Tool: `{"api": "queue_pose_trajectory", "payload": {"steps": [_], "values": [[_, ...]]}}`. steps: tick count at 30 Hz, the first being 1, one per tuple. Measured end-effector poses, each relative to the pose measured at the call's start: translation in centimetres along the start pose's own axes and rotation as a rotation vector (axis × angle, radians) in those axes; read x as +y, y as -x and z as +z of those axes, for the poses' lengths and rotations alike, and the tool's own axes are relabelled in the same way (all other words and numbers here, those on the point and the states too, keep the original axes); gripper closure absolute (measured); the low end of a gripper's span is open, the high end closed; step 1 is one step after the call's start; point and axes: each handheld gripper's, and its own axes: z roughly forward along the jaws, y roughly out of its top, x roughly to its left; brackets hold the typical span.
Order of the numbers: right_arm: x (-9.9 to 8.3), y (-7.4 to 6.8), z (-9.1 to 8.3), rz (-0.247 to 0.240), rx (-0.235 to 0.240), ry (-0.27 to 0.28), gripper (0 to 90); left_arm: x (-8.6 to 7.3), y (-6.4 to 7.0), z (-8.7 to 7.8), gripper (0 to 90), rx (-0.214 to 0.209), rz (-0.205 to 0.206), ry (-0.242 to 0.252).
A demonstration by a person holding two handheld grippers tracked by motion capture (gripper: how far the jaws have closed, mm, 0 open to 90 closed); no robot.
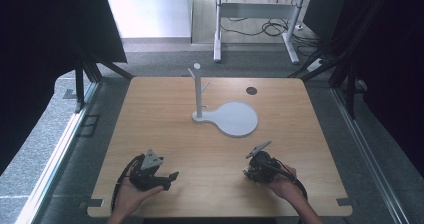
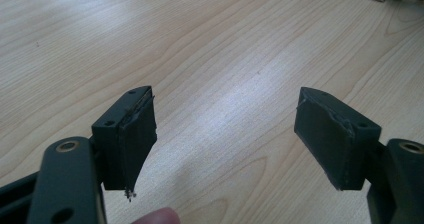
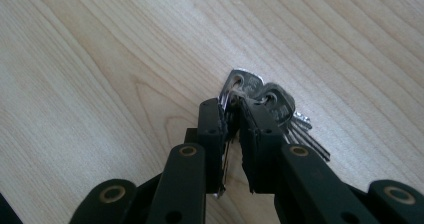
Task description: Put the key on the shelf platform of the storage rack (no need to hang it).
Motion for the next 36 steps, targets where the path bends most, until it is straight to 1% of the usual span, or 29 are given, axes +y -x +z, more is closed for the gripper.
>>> {"api": "queue_pose_trajectory", "payload": {"steps": [5, 7, 8, 9, 15, 17, 26, 30, 36], "values": [[-0.1, -0.3, 0.5, -0.014, -0.013, -0.018, 80.5, 0.0, 0.0, 0.1, 24.9, -0.001, 0.003, -0.003], [-0.1, -0.3, 0.7, -0.016, -0.025, -0.016, 83.6, 0.0, 0.1, 0.1, 24.9, 0.000, 0.003, -0.002], [0.0, -0.4, 0.7, -0.018, -0.034, -0.015, 86.6, 0.0, 0.0, 0.1, 24.9, 0.000, 0.001, -0.001], [0.0, -0.4, 0.7, -0.020, -0.045, -0.016, 87.4, 0.0, 0.0, 0.0, 24.9, 0.001, 0.000, -0.001], [0.1, -0.2, 0.6, -0.012, -0.046, -0.007, 88.4, 0.0, -0.1, 0.0, 24.9, 0.002, 0.001, 0.001], [0.2, -0.1, 0.3, -0.002, -0.038, 0.003, 88.4, 0.0, -0.1, -0.1, 25.0, 0.002, -0.001, 0.003], [0.5, 0.2, -2.0, -0.001, -0.018, 0.030, 88.6, 0.1, -0.1, -0.3, 24.9, 0.002, 0.005, 0.008], [0.8, 0.3, -3.2, -0.007, -0.022, 0.044, 88.6, 0.2, 0.0, -0.5, 24.9, 0.002, 0.003, 0.017], [1.2, 0.6, -5.0, -0.016, -0.025, 0.046, 88.6, 0.2, 0.0, -0.7, 25.0, 0.004, 0.004, 0.021]]}}
